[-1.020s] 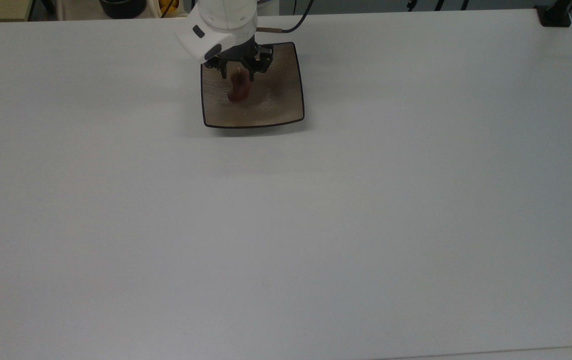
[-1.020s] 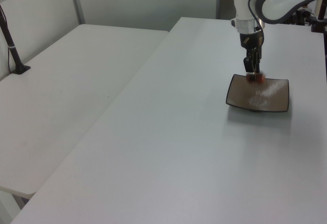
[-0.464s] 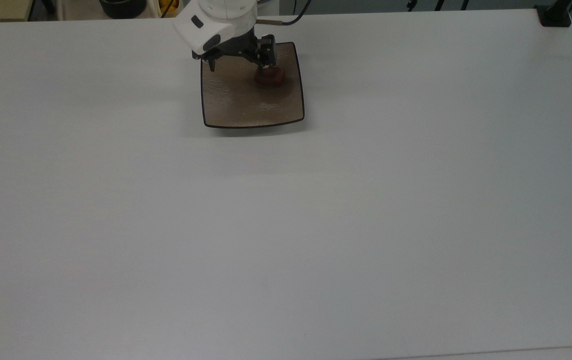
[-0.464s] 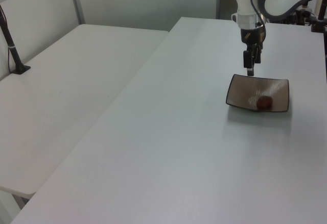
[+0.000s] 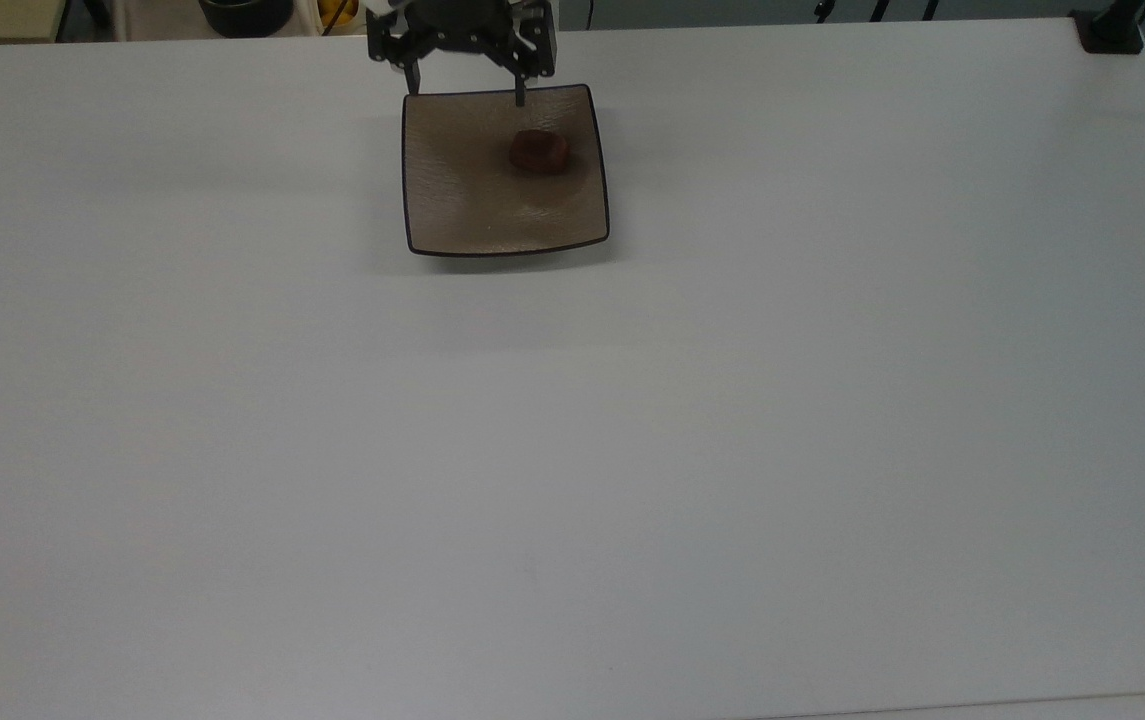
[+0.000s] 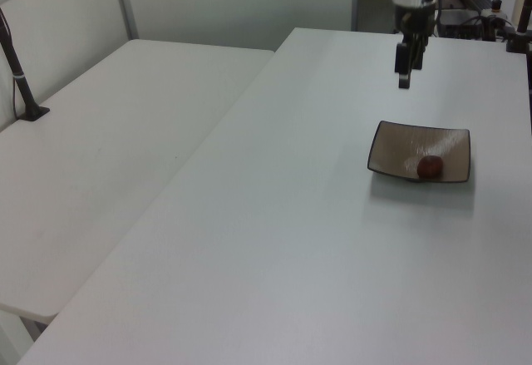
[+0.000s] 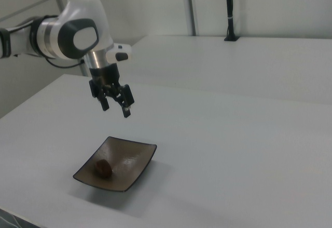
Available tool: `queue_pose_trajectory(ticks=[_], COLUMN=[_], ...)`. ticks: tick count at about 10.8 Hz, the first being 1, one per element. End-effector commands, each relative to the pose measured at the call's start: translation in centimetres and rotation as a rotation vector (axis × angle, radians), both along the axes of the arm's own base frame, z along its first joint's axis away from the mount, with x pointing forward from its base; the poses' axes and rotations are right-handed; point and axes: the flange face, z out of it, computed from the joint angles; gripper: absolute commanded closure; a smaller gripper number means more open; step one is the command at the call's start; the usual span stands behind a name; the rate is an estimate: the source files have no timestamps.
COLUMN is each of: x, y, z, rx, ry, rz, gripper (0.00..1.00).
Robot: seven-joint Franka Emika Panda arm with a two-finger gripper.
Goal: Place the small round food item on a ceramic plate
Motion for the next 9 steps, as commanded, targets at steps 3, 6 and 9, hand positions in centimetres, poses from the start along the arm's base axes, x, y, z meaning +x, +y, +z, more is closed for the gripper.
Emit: queue_pose_trajectory(ticks=[3, 6, 9], x=[0.77, 0.83, 0.89], y=[-1.19, -1.11, -1.44], z=[3.67, 3.28, 3.3], rx=[0.042, 0.042, 0.042], ry=[-0.038, -0.03, -0.033], rz=[-0.028, -0.022, -0.031], gripper=[0.0, 0.0, 0.0])
